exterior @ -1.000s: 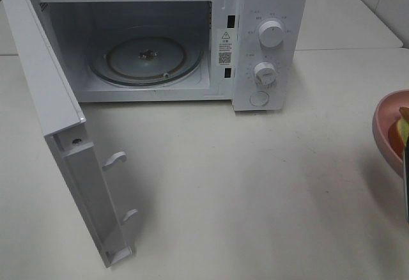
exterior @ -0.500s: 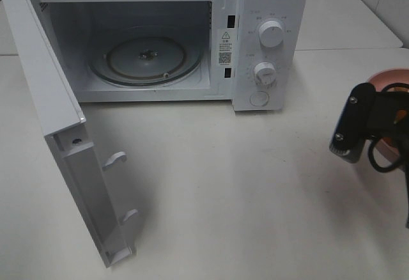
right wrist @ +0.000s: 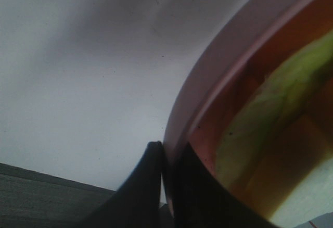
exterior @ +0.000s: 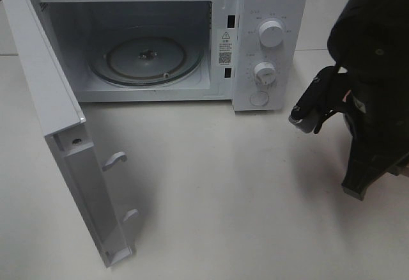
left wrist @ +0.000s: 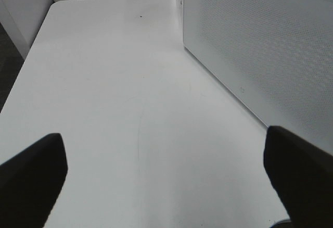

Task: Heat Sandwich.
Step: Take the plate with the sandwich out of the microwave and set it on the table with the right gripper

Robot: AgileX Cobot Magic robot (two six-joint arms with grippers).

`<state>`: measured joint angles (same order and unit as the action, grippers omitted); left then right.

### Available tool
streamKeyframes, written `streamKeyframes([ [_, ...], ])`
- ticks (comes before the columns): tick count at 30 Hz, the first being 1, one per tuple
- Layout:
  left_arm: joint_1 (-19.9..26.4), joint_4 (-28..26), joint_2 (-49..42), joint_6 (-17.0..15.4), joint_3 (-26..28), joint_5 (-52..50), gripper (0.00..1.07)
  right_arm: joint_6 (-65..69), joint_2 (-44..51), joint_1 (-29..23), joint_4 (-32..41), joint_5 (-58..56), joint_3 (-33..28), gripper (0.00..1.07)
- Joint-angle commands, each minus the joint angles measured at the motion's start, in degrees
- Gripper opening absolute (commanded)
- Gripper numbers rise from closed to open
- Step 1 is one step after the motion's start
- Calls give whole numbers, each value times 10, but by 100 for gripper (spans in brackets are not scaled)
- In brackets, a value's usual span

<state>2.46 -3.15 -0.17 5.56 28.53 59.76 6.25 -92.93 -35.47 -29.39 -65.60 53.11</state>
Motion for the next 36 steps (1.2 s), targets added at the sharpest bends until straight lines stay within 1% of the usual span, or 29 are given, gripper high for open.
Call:
streamKeyframes([
  [1,2,-1,-15,-1,-2,-5,97,11,-19,2,0,-15,14,3],
  [3,2,-1,-15,-1,-2,-5,97,11,-26,3,2,-20,19,3],
  [8,2,-1,-15,-1,-2,-5,97,15,-42,26,13,-28,25,3],
  [12,2,-1,-15,-1,-2,-5,97,26,-59,61,15,-22,25,3],
  [19,2,-1,-15,-1,-2,-5,97,59,-72,97,14,5,26,3],
  [22,2,-1,-15,-1,-2,-5,97,86,-98,117,15,7,32,3],
  [28,2,-1,-15,-1,-2,-5,97,109,-131,129,15,21,38,4],
  [36,2,-1,-15,0,-2,-5,97,191,-172,136,13,58,44,4],
])
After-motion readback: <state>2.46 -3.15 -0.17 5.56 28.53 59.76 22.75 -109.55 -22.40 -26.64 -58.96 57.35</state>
